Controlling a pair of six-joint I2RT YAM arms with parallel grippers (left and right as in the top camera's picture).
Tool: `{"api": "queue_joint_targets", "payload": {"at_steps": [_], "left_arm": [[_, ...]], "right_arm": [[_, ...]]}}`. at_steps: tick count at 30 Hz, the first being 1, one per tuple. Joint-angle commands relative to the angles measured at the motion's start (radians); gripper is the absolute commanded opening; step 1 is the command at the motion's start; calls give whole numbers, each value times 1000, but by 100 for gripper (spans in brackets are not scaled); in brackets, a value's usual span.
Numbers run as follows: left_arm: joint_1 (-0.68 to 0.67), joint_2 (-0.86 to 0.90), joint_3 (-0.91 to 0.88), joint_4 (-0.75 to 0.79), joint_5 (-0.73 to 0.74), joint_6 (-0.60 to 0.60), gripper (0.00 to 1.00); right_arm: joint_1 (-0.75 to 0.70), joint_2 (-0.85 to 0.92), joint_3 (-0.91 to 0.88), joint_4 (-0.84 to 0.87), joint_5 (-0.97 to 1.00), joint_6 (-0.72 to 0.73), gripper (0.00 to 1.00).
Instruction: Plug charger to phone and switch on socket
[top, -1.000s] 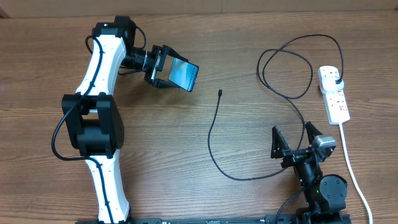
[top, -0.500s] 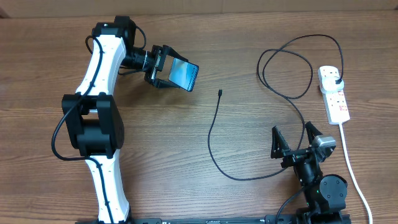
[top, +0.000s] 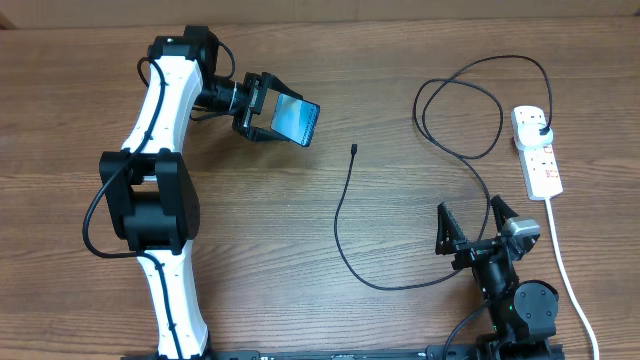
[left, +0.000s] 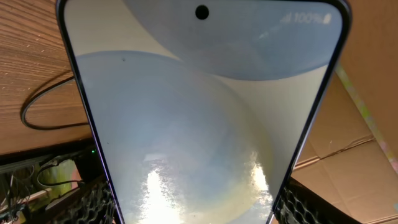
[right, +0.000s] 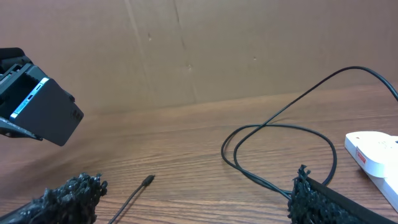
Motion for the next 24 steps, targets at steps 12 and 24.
{"api": "queue_joint_targets", "payload": {"at_steps": [12, 24], "left_arm": [[-8, -2, 30, 1, 19, -14, 39], [-16, -2, 30, 1, 20, -34, 39]], "right_arm": [[6, -11, -11, 4, 10, -1, 100], [6, -11, -11, 4, 10, -1, 100]]}}
